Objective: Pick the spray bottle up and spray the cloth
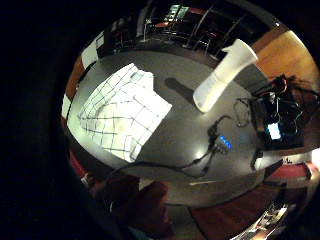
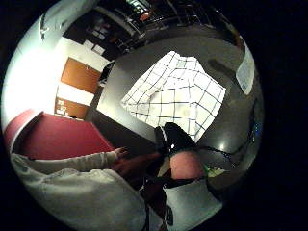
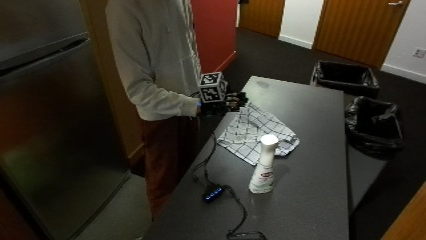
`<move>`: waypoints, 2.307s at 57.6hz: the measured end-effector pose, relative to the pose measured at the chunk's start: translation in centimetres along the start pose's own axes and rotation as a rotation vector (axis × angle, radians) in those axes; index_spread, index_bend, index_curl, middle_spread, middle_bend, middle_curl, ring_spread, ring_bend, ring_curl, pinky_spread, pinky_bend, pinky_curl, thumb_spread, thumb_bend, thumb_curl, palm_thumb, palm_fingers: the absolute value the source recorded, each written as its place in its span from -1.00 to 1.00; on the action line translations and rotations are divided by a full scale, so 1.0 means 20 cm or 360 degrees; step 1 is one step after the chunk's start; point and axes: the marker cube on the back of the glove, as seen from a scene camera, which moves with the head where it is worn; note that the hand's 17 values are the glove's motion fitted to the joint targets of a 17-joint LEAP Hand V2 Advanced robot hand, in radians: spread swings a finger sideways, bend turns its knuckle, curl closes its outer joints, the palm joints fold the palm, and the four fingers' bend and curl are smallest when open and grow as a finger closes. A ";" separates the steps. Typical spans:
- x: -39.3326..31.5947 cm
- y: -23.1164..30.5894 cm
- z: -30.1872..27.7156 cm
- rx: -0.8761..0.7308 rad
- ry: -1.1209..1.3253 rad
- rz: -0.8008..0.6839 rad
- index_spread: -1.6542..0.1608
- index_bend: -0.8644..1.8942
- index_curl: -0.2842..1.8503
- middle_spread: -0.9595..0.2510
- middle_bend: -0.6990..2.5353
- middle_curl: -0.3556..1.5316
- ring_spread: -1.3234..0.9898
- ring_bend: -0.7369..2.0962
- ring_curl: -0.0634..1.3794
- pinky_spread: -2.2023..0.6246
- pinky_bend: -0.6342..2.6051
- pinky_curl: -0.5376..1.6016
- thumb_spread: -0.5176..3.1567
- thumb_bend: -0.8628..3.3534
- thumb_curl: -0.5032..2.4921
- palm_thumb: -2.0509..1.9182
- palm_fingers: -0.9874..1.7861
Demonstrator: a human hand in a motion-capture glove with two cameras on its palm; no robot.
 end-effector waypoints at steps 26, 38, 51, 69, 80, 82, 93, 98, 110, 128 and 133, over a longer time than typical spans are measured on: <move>0.51 0.15 -0.25 0.0321 -0.0163 0.0478 0.40 -0.28 -0.52 0.55 -0.42 -0.29 0.13 -0.27 -0.55 0.69 -0.39 -0.19 -0.20 -0.60 -0.40 0.38 -0.23; 0.72 0.15 -0.29 0.0422 -0.0248 0.0654 0.42 -0.28 -0.52 0.55 -0.43 -0.28 0.13 -0.26 -0.53 0.69 -0.38 -0.18 -0.20 -0.60 -0.40 0.37 -0.23; 0.82 0.09 -0.26 0.0507 -0.0428 0.0744 0.48 -0.28 -0.52 0.55 -0.43 -0.28 0.13 -0.24 -0.52 0.69 -0.38 -0.17 -0.20 -0.60 -0.40 0.37 -0.23; 0.88 -0.03 -0.17 0.0522 -0.0665 0.0791 0.53 -0.27 -0.51 0.55 -0.44 -0.27 0.14 -0.25 -0.52 0.68 -0.38 -0.17 -0.20 -0.61 -0.40 0.36 -0.22; 0.92 -0.12 -0.08 0.0543 -0.0806 0.0831 0.54 -0.28 -0.51 0.55 -0.44 -0.27 0.14 -0.25 -0.51 0.68 -0.37 -0.17 -0.20 -0.61 -0.40 0.35 -0.22; 0.92 -0.14 -0.07 0.0546 -0.0829 0.0839 0.55 -0.28 -0.51 0.55 -0.44 -0.27 0.13 -0.25 -0.51 0.67 -0.37 -0.17 -0.20 -0.61 -0.40 0.35 -0.22; 0.96 -0.25 -0.02 0.0588 -0.0941 0.0905 0.55 -0.28 -0.51 0.55 -0.45 -0.27 0.12 -0.23 -0.51 0.67 -0.37 -0.17 -0.20 -0.60 -0.40 0.35 -0.22; 0.97 -0.29 0.02 0.0590 -0.0987 0.0926 0.55 -0.27 -0.51 0.55 -0.45 -0.28 0.12 -0.23 -0.50 0.66 -0.36 -0.17 -0.20 -0.60 -0.40 0.35 -0.21; 0.99 -0.37 0.06 0.0580 -0.1046 0.0935 0.55 -0.27 -0.50 0.55 -0.45 -0.29 0.11 -0.22 -0.50 0.66 -0.36 -0.17 -0.21 -0.60 -0.41 0.35 -0.21; 0.98 -0.48 0.10 0.0567 -0.1092 0.0893 0.55 -0.27 -0.49 0.55 -0.45 -0.30 0.11 -0.21 -0.49 0.65 -0.36 -0.17 -0.21 -0.60 -0.40 0.36 -0.20; 0.99 -0.51 0.11 0.0559 -0.1105 0.0904 0.55 -0.27 -0.49 0.55 -0.46 -0.30 0.11 -0.20 -0.49 0.65 -0.36 -0.17 -0.21 -0.60 -0.40 0.36 -0.20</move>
